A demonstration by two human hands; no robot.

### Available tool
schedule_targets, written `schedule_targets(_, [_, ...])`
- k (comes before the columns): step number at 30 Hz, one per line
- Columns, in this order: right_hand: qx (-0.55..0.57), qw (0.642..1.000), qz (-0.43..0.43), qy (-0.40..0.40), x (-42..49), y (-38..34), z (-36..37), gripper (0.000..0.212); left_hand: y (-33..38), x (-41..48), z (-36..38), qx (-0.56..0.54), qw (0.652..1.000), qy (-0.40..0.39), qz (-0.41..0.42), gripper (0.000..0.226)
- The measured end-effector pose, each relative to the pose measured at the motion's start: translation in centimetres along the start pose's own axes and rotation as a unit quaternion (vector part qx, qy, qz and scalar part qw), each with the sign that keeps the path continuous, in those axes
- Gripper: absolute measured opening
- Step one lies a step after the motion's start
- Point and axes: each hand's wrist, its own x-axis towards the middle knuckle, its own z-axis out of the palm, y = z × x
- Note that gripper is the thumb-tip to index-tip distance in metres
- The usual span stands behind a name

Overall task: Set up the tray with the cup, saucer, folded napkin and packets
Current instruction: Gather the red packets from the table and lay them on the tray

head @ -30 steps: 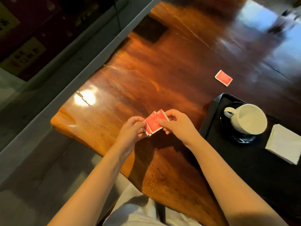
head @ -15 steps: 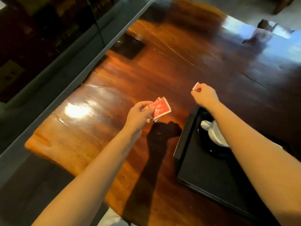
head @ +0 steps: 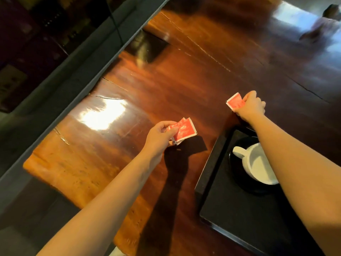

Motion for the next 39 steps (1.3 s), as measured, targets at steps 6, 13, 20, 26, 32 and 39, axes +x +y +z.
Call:
schedule_targets(6, [0.252, 0.957, -0.119, -0.079, -4.3, -2.1, -2.0, 0.031, 0.6, -1.0, -0.1, 0.031, 0.998, -0.024, 0.05, 0.013])
schedule_targets(13, [0.324, 0.901, -0.231, -0.173, -15.8, -3.9, -3.8, 0.028, 1.5, -3.9, -0.6, 0.031, 0.994, -0.058, 0.087, 0.015])
schedule_targets(20, [0.272, 0.925, -0.23, -0.135, -20.9, -1.5, -3.8, 0.034, 1.3, -7.9, -0.8, 0.007, 0.986, -0.119, 0.114, 0.024])
schedule_targets(26, [0.22, 0.947, -0.217, -0.086, -24.7, 1.5, -4.4, 0.031, 0.9, -11.1, 0.7, 0.049, 0.972, -0.173, 0.153, 0.022])
schedule_targets(32, [0.52, 0.776, 0.012, -0.357, -28.2, 6.2, -7.1, 0.07, 0.9, -14.1, 2.5, 0.09, 0.912, -0.28, 0.285, 0.018])
schedule_targets(39, [0.623, 0.731, 0.046, -0.275, -30.4, 13.3, -5.1, 0.023, -3.3, -15.7, 8.1, 0.182, 0.879, -0.318, 0.304, 0.023])
